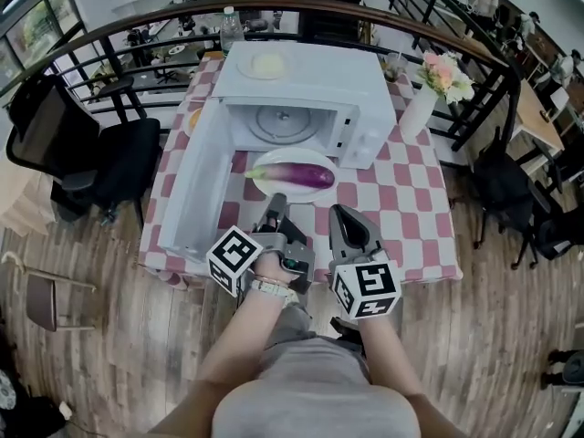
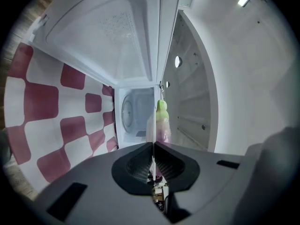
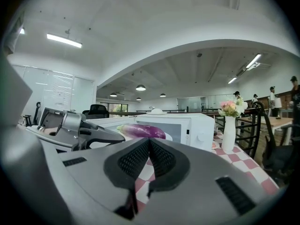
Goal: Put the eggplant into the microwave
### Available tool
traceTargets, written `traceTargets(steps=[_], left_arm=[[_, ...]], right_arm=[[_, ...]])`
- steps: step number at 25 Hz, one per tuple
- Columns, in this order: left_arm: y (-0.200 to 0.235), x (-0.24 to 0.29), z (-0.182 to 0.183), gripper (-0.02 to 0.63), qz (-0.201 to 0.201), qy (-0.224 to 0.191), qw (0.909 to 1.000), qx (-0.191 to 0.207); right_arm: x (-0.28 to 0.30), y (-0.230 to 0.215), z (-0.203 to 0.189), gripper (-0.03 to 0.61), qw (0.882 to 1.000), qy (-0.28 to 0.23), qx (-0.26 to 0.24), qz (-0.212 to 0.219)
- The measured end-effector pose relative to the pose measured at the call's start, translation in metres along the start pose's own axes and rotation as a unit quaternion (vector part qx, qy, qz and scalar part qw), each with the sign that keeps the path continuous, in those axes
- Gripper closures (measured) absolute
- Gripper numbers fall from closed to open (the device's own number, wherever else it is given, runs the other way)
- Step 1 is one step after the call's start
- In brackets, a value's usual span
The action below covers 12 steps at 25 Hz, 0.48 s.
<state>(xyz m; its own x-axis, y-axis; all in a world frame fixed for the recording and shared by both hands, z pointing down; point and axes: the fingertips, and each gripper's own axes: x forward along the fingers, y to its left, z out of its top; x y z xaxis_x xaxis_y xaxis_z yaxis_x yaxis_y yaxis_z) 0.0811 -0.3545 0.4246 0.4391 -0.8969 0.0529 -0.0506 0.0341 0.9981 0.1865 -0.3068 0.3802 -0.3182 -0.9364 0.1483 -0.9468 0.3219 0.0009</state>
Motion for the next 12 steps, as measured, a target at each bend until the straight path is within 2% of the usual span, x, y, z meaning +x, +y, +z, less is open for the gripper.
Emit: traceTargets(steps=[12], left_arm=[[0.018,0.069,0.025,0.598,0.011,-0.02,0.9997,0.003]], right_arm=[[0.067,-0.031,-0.01,0.554,1.0,0.012,-0.001,0.026]])
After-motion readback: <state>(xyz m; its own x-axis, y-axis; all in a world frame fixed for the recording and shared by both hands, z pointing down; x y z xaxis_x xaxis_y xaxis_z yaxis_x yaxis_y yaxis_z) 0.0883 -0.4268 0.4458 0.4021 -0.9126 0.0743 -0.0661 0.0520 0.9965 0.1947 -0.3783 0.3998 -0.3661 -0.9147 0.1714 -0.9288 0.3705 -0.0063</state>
